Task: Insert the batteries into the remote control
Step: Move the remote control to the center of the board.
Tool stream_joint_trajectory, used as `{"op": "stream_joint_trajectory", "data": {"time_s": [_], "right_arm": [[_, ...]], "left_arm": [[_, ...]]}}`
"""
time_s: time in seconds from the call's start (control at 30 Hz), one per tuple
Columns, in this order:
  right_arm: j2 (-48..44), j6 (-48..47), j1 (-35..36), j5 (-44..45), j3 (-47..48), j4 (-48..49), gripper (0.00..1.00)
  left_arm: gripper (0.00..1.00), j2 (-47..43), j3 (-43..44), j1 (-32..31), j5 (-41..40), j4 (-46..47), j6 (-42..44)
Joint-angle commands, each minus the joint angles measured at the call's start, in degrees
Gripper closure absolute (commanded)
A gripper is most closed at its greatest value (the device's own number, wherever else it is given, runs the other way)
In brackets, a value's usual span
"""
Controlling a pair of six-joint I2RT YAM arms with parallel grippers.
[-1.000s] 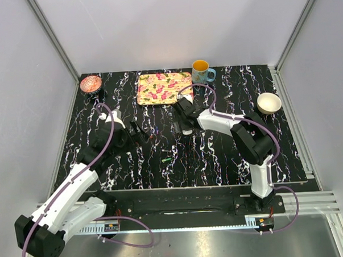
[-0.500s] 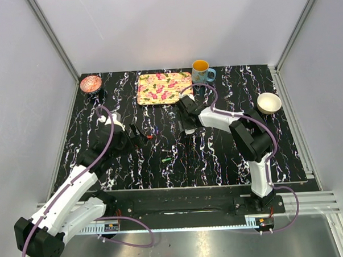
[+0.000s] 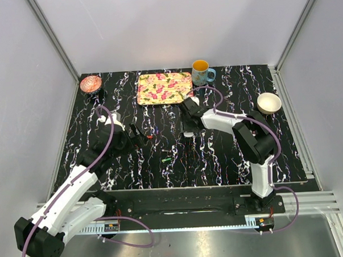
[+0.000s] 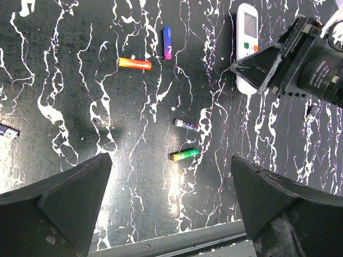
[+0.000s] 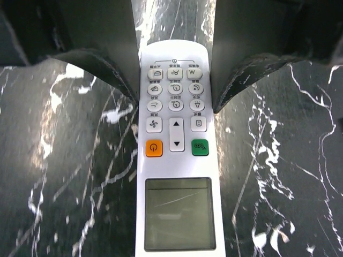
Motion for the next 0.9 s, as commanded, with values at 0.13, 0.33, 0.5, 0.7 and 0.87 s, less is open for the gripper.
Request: {"op": "stream_joint_trajectory", "data": {"time_s": [0.13, 0.33, 0.5, 0.7, 0.87], "right_arm": [[-6.3, 18.6, 5.5, 2.9, -4.9, -4.7, 1.0], [-3.8, 21.3, 11.0, 6.9, -2.7, -11.3, 1.0], [-3.8, 25.4, 14.2, 7.0, -5.0, -12.0, 0.99], [-5.0, 25.4, 15.3, 7.8, -6.6, -12.0, 0.49], [-9.5, 24.3, 15.3, 10.9, -6.6, -12.3, 0.2]], "left_arm": [[0.01, 0.0, -0.7, -0.1, -1.4, 2.8, 0.4], [0.01, -0.7, -1.1, -0.1, -1.3, 2.8, 0.4], [0.01, -0.7, -1.3, -0.1, -1.4, 2.9, 0.4], [0.01, 1.2, -1.6, -0.3, -1.1, 4.2, 0.3], [0.01, 3.8, -0.5, -0.7, -2.2, 4.8, 0.2]]}}
